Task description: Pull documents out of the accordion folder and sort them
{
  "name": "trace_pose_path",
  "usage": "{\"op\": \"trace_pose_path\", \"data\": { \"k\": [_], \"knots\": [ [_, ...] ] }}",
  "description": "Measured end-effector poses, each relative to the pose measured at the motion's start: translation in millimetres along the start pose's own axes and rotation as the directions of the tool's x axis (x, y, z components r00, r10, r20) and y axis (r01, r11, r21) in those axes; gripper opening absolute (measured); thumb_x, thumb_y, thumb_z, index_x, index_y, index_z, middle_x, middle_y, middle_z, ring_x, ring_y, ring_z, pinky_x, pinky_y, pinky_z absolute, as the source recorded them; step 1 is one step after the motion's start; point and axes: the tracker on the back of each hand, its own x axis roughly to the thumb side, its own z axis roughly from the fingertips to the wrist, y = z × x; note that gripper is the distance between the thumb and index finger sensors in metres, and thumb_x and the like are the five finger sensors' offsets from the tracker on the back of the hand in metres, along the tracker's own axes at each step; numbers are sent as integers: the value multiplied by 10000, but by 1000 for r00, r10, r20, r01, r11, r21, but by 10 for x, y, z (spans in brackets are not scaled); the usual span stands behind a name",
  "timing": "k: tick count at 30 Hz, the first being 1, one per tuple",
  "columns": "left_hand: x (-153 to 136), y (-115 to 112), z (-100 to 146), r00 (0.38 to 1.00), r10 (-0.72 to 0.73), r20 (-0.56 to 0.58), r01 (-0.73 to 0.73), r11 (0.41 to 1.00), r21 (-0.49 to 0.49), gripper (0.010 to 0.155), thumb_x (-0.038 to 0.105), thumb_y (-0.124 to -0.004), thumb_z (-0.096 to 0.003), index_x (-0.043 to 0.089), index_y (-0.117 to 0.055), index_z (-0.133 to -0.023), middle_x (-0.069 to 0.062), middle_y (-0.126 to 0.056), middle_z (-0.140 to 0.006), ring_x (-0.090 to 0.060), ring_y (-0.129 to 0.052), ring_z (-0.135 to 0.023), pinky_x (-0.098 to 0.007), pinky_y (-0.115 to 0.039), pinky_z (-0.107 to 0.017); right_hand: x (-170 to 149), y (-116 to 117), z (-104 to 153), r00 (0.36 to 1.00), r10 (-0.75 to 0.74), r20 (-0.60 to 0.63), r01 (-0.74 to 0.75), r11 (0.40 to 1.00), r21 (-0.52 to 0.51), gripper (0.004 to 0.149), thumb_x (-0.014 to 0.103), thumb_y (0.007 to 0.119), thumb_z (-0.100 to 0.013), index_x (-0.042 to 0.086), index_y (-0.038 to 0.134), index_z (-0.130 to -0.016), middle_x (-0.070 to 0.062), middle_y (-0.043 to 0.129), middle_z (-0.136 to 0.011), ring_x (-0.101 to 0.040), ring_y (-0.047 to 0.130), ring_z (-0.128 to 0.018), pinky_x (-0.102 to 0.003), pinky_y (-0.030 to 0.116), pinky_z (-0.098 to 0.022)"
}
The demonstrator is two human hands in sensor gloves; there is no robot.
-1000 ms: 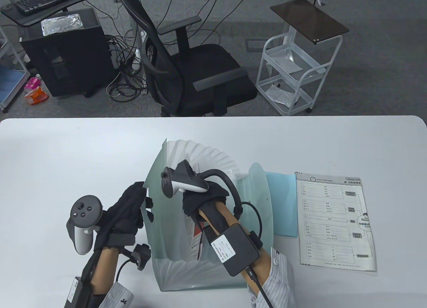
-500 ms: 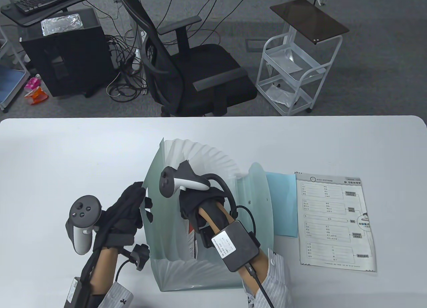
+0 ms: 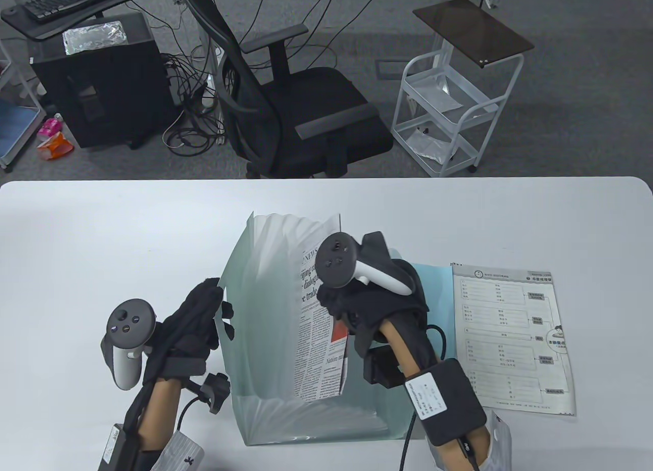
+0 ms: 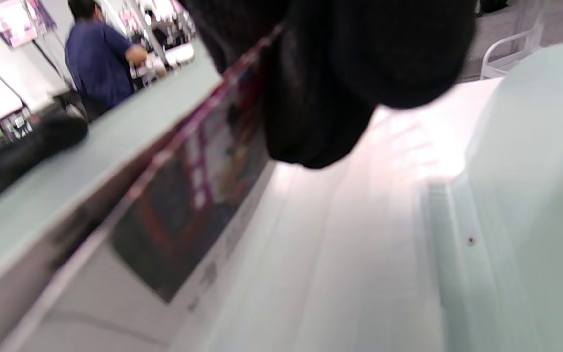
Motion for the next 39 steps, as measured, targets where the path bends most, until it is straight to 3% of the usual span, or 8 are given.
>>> {"op": "trace_pose_path", "data": {
  "k": [5,9,12,16,24,29,33,39],
  "knots": [
    [2,-1,2,1000,-1,0,1,1000,0,736,588,-514,-659,24,-517,-1132,-192,-827,-873,-216,-1011,-461,-370,-826,-324,-325,-267,357,988,-151,17,152,979,-135,418,199,709,-454,179,701,-871,-104,929,-725,-156,1021,-354,-199,902,-239],
    [-1,2,7,1000,3,-2,-3,1000,3,736,588,-513,-659,24,-518,-1131,-191,-827,-874,-215,-1011,-464,-370,-826,-325,-611,-440,644,961,-275,18,268,919,-290,419,197,707,-455,172,699,-873,-110,928,-725,-161,1022,-357,-201,905,-243],
    [-2,5,10,1000,9,-5,-9,1000,3,735,590,-512,-658,28,-516,-1132,-191,-826,-876,-215,-1011,-464,-369,-826,-326,-866,-519,849,918,-396,17,359,813,-459,423,193,703,-457,161,690,-879,-118,921,-732,-166,1022,-368,-205,909,-255],
    [-3,9,16,1000,15,-7,-15,1000,4,737,590,-513,-658,25,-515,-1133,-189,-825,-877,-216,-1010,-466,-371,-826,-327,-1219,-517,1045,839,-542,44,435,622,-651,440,168,683,-464,140,649,-902,-145,888,-771,-190,1018,-421,-226,915,-295],
    [-3,4,13,1000,18,-5,-18,1000,-2,739,593,-512,-657,28,-513,-1133,-188,-824,-878,-214,-1009,-467,-370,-826,-328,-1897,-160,1071,741,-672,2,370,405,-836,467,154,652,-477,89,566,-932,-180,813,-829,-206,996,-508,-239,915,-367],
    [-6,-3,8,1000,21,-3,-21,1000,-8,738,593,-513,-657,30,-511,-1134,-188,-822,-879,-216,-1008,-469,-370,-825,-330,-2364,304,859,659,-748,-83,332,388,-860,472,148,648,-477,83,548,-934,-181,794,-841,-210,987,-525,-243,912,-380],
    [-9,-3,7,1000,26,-4,-26,1000,-11,742,596,-514,-656,28,-512,-1134,-187,-822,-880,-217,-1008,-469,-370,-825,-329,-2609,649,643,598,-797,-84,371,368,-852,469,146,650,-476,86,553,-931,-182,798,-837,-214,987,-522,-246,911,-377],
    [-11,-3,8,1000,28,-5,-28,1000,-10,740,595,-514,-657,29,-512,-1134,-187,-822,-880,-216,-1008,-470,-371,-824,-330,-2723,1011,360,553,-812,-190,364,440,-821,469,146,651,-475,88,554,-930,-178,800,-836,-211,990,-518,-246,911,-375]
  ]
}}
